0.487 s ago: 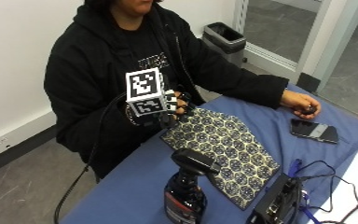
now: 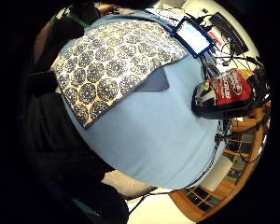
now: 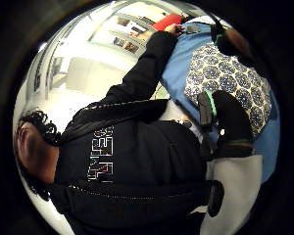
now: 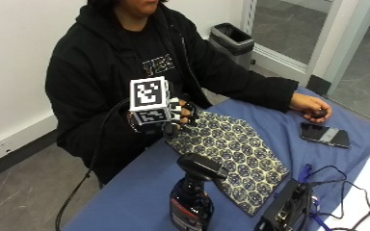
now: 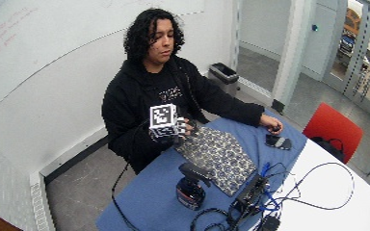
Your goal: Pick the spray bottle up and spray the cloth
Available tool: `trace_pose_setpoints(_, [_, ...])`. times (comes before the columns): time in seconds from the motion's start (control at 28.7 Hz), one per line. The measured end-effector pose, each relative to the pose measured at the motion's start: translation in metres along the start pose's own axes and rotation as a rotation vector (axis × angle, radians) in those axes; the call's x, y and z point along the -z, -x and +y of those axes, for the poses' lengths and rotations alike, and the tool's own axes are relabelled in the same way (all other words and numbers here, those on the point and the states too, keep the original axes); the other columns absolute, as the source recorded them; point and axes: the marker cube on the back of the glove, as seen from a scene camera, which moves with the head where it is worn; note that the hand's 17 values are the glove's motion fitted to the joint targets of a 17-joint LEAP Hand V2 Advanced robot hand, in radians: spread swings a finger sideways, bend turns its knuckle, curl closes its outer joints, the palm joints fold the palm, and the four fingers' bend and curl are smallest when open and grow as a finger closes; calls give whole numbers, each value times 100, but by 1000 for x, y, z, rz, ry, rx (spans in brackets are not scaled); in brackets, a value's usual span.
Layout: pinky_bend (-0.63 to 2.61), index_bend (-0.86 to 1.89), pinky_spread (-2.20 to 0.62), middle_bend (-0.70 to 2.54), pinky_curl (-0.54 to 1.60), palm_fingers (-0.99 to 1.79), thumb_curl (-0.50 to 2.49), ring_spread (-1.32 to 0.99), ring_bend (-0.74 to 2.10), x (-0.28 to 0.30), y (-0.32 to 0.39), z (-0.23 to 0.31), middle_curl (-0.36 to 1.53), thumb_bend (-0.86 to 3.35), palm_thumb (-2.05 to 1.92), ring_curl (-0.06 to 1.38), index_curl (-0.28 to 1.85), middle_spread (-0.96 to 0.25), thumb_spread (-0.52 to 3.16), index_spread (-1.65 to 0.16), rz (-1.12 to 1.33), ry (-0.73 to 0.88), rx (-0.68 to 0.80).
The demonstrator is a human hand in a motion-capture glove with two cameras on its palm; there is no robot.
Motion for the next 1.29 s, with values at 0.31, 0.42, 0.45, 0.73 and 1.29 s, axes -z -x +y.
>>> trace_pose_setpoints(0.31, [19,16,20,31,23,73,25,-5,35,27,-43,24,28,43,67,27,27,-3,118,-29,85,53,-123])
trace_pose_setpoints(0.42, [18,16,20,31,24,74,26,-5,34,44,-65,36,30,42,67,27,28,-3,122,-29,132,71,-166])
trace_pose_setpoints(0.45, [18,15,20,32,24,74,26,-5,34,49,-72,39,30,42,67,28,28,-3,123,-30,144,73,-177])
trace_pose_setpoints(0.73, [17,15,18,33,25,79,29,-7,34,95,-127,57,33,39,68,30,30,-3,128,-28,165,44,-260])
trace_pose_setpoints(1.29, [17,12,12,37,27,90,29,-10,39,162,-205,47,38,25,60,35,29,-4,130,-24,74,-157,-472])
